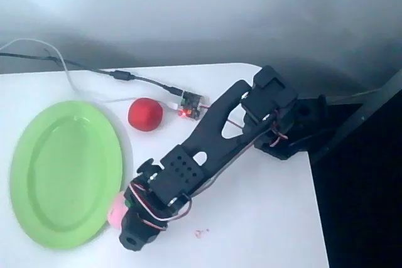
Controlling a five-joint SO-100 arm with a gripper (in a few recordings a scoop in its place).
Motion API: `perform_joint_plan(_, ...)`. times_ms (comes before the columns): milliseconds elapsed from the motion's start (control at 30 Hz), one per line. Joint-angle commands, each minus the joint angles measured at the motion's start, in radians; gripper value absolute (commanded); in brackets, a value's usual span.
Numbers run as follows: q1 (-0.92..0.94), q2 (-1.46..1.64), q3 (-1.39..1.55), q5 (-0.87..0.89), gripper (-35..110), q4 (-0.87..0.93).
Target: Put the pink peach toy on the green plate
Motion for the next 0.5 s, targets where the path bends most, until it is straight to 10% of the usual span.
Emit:
perform_joint_plan(0,0.038,0.005,-0.029,-0.025,37,0.005)
perform_joint_plan(467,0.094,-0.009,-0.009,-0.078,35,0.011)
